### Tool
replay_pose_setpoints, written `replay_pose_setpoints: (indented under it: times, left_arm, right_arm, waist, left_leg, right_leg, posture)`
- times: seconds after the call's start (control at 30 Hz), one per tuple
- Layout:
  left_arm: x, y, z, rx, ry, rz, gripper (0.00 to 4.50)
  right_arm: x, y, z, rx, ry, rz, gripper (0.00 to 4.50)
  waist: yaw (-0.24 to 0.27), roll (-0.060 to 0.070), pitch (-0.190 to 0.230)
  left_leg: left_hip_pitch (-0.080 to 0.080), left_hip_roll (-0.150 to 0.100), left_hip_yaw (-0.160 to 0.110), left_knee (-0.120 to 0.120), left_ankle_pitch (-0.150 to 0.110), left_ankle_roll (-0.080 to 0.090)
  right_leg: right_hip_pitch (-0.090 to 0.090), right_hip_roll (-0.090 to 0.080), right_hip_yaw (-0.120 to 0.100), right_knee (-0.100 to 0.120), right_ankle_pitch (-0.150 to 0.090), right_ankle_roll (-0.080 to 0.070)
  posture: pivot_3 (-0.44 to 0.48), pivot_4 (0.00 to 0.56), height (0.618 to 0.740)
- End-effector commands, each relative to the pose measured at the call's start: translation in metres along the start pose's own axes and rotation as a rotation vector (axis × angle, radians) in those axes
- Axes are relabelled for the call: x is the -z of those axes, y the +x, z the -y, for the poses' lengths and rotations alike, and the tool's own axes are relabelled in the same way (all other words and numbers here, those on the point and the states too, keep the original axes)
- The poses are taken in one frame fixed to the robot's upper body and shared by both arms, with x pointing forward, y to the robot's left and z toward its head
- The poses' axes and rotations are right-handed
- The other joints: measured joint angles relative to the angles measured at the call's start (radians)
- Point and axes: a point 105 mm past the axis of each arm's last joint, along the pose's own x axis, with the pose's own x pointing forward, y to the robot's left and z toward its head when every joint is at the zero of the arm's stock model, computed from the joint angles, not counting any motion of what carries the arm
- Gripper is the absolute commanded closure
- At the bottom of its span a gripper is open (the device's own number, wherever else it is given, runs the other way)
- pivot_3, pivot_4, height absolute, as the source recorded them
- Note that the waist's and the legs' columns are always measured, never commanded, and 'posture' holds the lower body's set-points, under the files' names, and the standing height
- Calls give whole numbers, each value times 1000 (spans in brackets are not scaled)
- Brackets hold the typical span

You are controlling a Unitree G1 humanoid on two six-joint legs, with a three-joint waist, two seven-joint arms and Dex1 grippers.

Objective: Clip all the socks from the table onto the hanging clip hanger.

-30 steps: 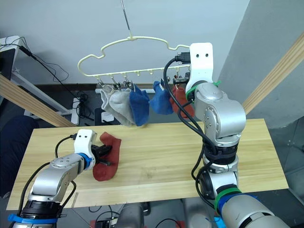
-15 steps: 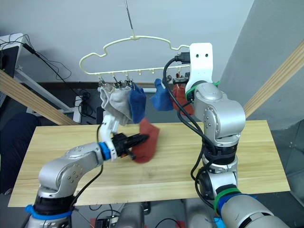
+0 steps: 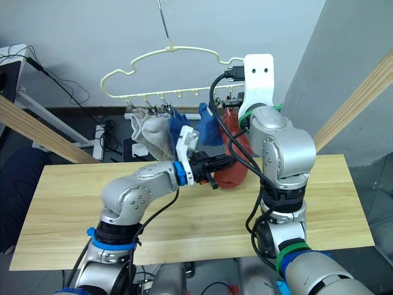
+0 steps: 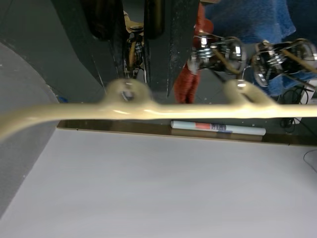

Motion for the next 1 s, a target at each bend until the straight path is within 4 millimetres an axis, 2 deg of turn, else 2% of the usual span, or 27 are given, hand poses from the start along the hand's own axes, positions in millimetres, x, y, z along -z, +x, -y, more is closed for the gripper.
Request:
replay_pose_setpoints:
  times: [0.03,0.33,0.53,1.0]
  left_arm:
    - [-7,14,9,49,39,26,4476]
    - [-13,35,2,46,70,52,4476]
    - [-17,40,-1,46,89,67,4476]
    - [-42,43,-1,41,136,130,4476]
  right_arm:
    - [-16,-4,-3,-11,4,66,4424]
    - [-18,-5,-3,-8,0,67,4424]
    - [-18,-5,-2,-6,0,66,4424]
    - [-14,-5,-2,-3,3,58,4424]
  waist:
    - [0,0,0]
    - [1,0,0]
    - [-2,0,0]
    - [-14,0,0]
  left_leg:
    - [0,0,0,0,0,0]
    - [0,-1,0,1,0,0]
    - [0,0,0,0,0,0]
    - [0,0,0,0,0,0]
  right_leg:
    - [0,0,0,0,0,0]
    - [0,0,0,0,0,0]
    - [0,0,0,0,0,0]
    - [0,0,0,0,0,0]
  posture:
    - [-206,373,740]
    - [-221,370,740]
    - [-221,370,740]
    - [-226,376,740]
